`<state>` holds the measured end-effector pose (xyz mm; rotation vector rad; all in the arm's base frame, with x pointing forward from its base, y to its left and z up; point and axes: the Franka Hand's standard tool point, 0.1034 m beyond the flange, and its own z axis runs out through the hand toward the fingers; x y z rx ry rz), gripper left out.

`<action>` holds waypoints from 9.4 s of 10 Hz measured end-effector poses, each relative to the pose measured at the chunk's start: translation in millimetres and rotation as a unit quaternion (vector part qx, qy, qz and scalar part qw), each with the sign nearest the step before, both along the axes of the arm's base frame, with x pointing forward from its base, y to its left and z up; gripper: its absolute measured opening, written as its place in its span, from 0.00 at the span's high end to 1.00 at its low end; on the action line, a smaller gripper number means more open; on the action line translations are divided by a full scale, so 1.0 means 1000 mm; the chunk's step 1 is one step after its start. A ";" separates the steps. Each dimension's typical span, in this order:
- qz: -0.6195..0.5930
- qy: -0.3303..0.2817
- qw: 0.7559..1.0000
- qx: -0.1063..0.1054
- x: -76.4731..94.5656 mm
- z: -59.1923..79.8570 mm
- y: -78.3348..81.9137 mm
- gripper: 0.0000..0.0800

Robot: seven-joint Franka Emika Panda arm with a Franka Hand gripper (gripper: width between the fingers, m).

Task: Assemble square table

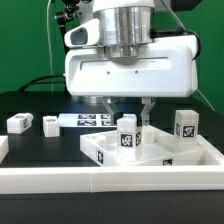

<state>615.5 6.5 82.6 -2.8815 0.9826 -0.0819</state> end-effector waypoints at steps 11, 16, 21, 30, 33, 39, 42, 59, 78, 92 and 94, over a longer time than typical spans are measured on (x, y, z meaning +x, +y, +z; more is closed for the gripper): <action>-0.460 0.036 0.885 0.067 -0.002 0.000 0.012 0.64; -0.616 0.056 0.780 0.096 0.000 0.000 0.021 0.64; -0.679 0.060 0.724 0.106 0.002 -0.001 0.027 0.64; -0.428 0.040 0.899 0.087 0.002 0.000 0.030 0.19; -0.308 0.032 0.948 0.071 0.001 0.000 0.029 0.19; -0.070 0.011 0.997 0.031 0.002 0.001 0.024 0.19; 0.031 0.000 0.999 0.022 0.002 0.001 0.021 0.19; -0.367 0.015 0.929 0.047 0.002 0.001 -0.001 0.39; -0.214 0.013 0.976 0.032 -0.057 0.015 0.002 0.19; -0.200 0.034 0.979 -0.014 -0.114 -0.057 -0.001 0.19; -0.196 0.034 0.980 -0.017 -0.115 -0.060 -0.003 0.19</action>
Offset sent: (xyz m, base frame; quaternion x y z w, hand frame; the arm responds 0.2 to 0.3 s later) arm -0.0109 0.0054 -0.0012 -0.0182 -0.0006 0.1817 0.9832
